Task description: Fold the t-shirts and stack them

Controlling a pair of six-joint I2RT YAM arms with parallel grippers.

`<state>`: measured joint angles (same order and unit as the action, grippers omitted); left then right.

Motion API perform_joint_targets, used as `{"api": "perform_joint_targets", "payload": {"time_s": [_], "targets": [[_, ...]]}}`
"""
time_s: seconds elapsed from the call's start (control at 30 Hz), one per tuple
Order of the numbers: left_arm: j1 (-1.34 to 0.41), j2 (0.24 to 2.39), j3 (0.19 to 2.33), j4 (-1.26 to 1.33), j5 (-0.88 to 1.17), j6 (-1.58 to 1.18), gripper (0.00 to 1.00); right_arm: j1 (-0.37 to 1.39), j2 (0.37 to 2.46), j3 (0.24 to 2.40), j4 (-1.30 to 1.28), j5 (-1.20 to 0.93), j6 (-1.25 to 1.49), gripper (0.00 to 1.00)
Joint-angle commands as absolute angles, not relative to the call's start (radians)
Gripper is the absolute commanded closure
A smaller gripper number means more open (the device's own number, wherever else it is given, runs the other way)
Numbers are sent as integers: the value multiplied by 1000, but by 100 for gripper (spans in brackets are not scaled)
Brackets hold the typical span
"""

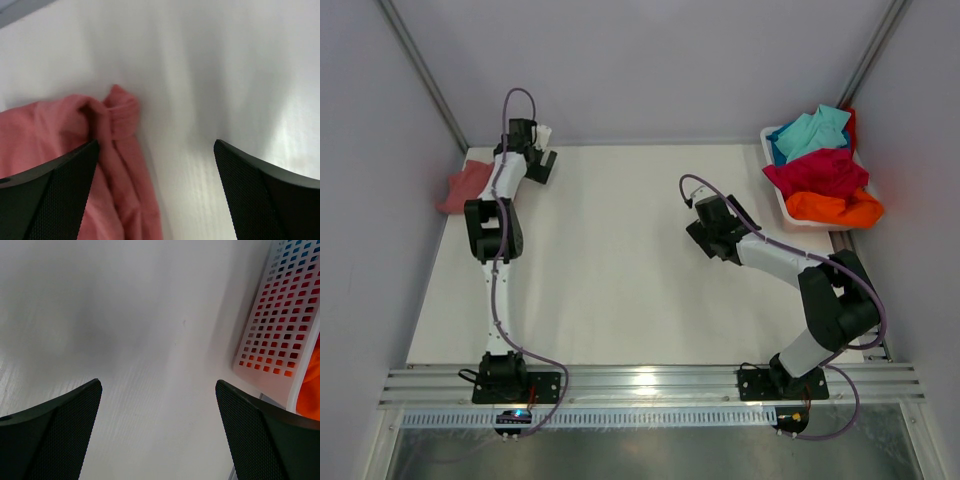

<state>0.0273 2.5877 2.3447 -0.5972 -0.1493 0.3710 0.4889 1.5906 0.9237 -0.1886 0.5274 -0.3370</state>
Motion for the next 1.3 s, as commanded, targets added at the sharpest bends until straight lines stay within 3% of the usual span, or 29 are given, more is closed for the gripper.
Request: {"api": "perform_joint_targets", "payload": {"time_s": [0.0, 0.23, 0.77, 1.0, 1.27], "targets": [[-31, 2459, 2310, -704, 58, 373, 1, 491, 1589, 965, -176, 522, -319, 1], [-54, 2445, 2373, -813, 225, 296, 1, 491, 1580, 962, -176, 520, -324, 1], [-34, 2525, 2364, -753, 178, 270, 1, 489, 1562, 957, -179, 520, -321, 1], [35, 2557, 2372, -749, 325, 105, 1, 489, 1569, 956, -184, 519, -321, 1], [72, 2589, 2370, -704, 299, 55, 1, 491, 1578, 956, -184, 520, -321, 1]]}}
